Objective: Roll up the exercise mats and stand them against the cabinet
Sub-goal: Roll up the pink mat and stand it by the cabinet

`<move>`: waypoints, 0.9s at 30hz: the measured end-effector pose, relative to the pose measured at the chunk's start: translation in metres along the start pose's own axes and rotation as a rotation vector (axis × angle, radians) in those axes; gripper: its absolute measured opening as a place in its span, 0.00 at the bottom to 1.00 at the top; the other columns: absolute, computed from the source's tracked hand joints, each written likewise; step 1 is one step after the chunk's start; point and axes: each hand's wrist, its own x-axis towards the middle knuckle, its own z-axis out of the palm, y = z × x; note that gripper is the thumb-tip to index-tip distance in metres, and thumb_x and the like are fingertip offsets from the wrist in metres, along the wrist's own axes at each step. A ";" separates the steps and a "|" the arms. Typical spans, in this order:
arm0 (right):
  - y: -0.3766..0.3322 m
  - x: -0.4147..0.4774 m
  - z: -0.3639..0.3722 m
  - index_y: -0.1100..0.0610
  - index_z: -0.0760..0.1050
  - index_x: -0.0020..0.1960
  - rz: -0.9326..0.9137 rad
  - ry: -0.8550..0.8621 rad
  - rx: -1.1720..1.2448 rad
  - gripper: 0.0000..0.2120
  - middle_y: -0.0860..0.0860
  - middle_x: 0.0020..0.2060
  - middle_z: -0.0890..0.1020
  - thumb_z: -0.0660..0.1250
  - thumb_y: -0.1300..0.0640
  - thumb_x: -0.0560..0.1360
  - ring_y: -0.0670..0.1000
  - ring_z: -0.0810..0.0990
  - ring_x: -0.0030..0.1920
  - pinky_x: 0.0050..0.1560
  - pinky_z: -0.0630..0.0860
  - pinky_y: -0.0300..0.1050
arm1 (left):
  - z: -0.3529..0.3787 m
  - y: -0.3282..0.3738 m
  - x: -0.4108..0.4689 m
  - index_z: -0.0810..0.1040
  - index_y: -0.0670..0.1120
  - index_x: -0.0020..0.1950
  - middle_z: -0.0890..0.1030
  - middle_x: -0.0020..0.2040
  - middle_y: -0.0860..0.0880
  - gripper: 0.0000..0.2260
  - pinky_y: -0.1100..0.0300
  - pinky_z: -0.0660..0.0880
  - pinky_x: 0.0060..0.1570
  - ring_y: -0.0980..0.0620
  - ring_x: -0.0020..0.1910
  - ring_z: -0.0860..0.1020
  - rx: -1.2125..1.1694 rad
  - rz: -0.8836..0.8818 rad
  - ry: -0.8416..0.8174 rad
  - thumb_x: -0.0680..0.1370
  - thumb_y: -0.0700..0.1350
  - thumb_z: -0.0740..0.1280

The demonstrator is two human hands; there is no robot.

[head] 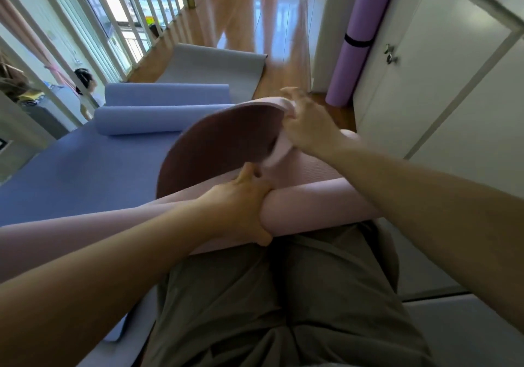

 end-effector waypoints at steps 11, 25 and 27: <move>-0.021 -0.024 0.005 0.52 0.68 0.71 -0.160 -0.607 0.182 0.25 0.49 0.61 0.79 0.69 0.51 0.75 0.44 0.78 0.56 0.58 0.75 0.35 | 0.009 -0.011 -0.009 0.66 0.54 0.68 0.73 0.58 0.50 0.34 0.52 0.76 0.50 0.49 0.52 0.75 0.037 0.003 0.097 0.66 0.62 0.72; -0.010 -0.103 -0.023 0.48 0.69 0.62 -0.422 -0.649 -0.579 0.31 0.44 0.50 0.78 0.74 0.39 0.64 0.45 0.76 0.46 0.45 0.75 0.39 | -0.007 -0.001 -0.020 0.68 0.57 0.68 0.74 0.61 0.56 0.33 0.58 0.71 0.55 0.53 0.56 0.73 0.010 0.068 0.020 0.66 0.59 0.74; -0.013 -0.112 -0.021 0.48 0.69 0.62 -0.442 -0.688 -0.591 0.31 0.44 0.50 0.78 0.74 0.39 0.64 0.46 0.76 0.46 0.46 0.77 0.41 | 0.001 0.000 -0.032 0.65 0.57 0.69 0.73 0.62 0.56 0.34 0.56 0.73 0.54 0.53 0.56 0.74 0.031 0.067 0.034 0.66 0.61 0.73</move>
